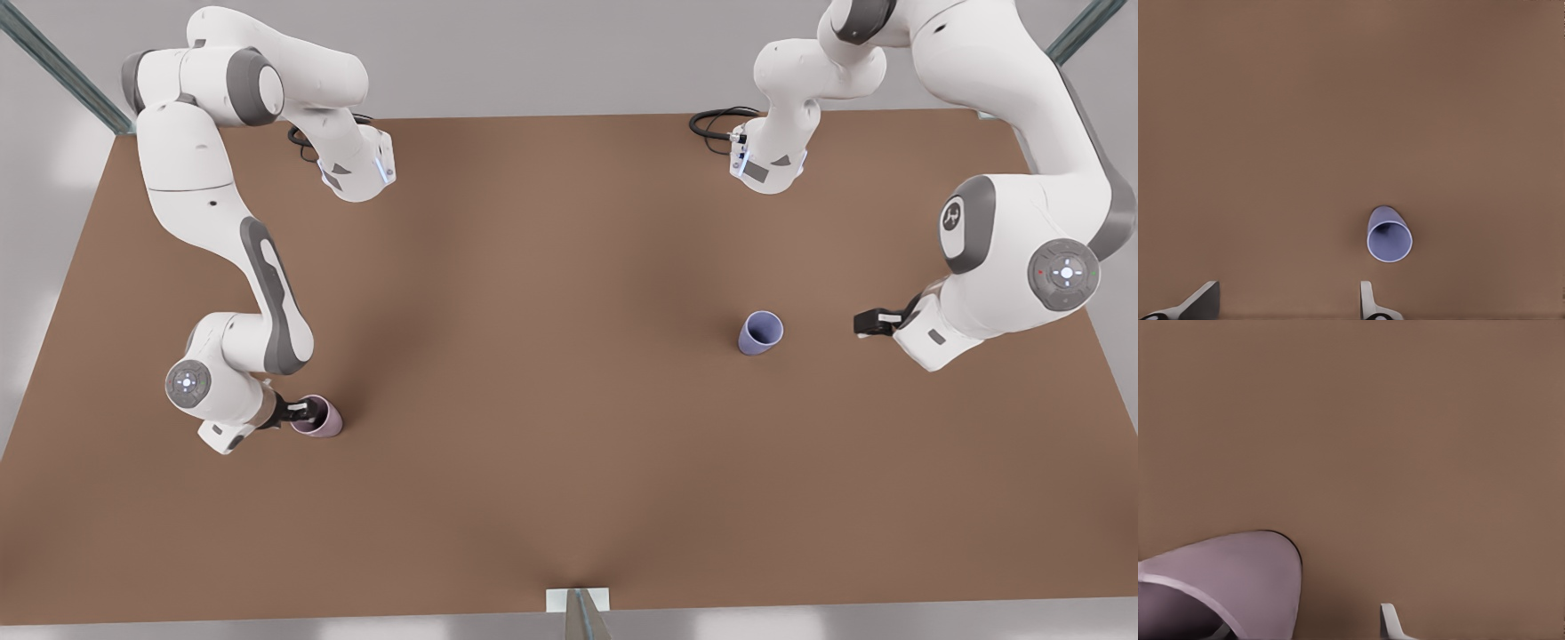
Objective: Stack the cups, with the pink cup at the bottom and the purple cup at the top
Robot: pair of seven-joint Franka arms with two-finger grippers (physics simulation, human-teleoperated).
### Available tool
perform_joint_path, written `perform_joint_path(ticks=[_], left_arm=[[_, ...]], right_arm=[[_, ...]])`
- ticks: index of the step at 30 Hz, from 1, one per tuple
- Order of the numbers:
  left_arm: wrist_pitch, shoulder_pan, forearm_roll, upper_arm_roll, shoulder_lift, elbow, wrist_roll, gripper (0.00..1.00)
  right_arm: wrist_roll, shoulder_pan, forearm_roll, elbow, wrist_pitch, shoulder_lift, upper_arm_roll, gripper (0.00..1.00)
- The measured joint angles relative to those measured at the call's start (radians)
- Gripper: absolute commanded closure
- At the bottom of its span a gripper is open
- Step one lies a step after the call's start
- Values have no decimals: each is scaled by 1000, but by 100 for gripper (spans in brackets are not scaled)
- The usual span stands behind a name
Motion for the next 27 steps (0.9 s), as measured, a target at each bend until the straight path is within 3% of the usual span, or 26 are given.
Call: perform_joint_path(ticks=[2,4,16,19,25,27], left_arm=[[0,0,-1,0,0,-1,0,0],[0,0,-2,0,0,0,0,0],[0,-3,-6,0,-3,-7,0,0],[72,-4,-20,0,-24,-111,2,0],[486,-9,-53,-5,-191,-625,24,0],[507,-7,-58,-3,-184,-664,60,0]], right_arm=[[0,2,0,-2,0,7,0,73],[0,8,30,-6,2,12,0,79],[5,7,41,6,-15,-33,30,79],[140,15,45,-1,-61,-87,124,79],[664,445,44,111,-80,-75,141,79],[781,554,39,170,-78,-12,140,79]])
